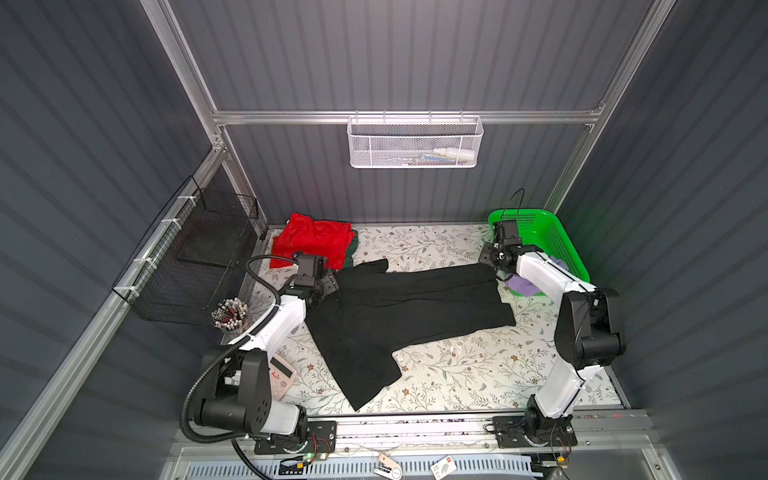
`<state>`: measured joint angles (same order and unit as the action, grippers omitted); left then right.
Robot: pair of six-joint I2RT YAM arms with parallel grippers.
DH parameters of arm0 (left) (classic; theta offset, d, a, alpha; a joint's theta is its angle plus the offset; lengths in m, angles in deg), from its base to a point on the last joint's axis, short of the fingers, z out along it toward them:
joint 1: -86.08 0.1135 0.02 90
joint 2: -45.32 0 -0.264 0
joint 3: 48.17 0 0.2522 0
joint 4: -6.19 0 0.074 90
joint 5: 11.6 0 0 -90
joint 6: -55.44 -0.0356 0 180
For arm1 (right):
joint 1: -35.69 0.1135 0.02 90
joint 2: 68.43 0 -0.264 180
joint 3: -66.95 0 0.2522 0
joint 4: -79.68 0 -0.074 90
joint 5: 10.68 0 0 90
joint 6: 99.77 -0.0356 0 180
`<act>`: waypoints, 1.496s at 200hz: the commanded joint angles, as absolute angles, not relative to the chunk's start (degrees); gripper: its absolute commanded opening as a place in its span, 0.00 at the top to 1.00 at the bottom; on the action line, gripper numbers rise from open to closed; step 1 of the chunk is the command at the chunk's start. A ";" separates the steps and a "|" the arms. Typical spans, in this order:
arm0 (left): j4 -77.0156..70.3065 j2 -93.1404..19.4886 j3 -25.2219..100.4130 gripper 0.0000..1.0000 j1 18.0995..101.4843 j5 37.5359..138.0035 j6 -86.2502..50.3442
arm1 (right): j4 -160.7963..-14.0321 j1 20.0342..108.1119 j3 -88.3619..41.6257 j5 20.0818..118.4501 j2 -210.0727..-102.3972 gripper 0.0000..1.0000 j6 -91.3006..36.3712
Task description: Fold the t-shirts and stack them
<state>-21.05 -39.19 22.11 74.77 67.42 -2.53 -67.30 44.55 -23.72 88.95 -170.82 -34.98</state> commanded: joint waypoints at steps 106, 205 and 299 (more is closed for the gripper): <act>-29.17 -69.02 54.36 0.25 65.95 77.82 -16.04 | -70.89 47.38 4.30 74.84 -143.89 0.13 -38.44; -32.95 -80.72 61.62 0.56 64.42 73.05 -14.33 | -68.05 47.12 2.04 71.56 -150.81 0.19 -35.38; -25.18 -67.76 49.68 1.00 62.92 64.57 -9.89 | -70.48 47.09 -0.25 67.21 -153.34 0.22 -37.75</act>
<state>-29.05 -75.63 55.04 63.95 69.25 -13.06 -69.99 47.35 1.50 68.71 -152.48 -37.25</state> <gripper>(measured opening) 0.046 0.781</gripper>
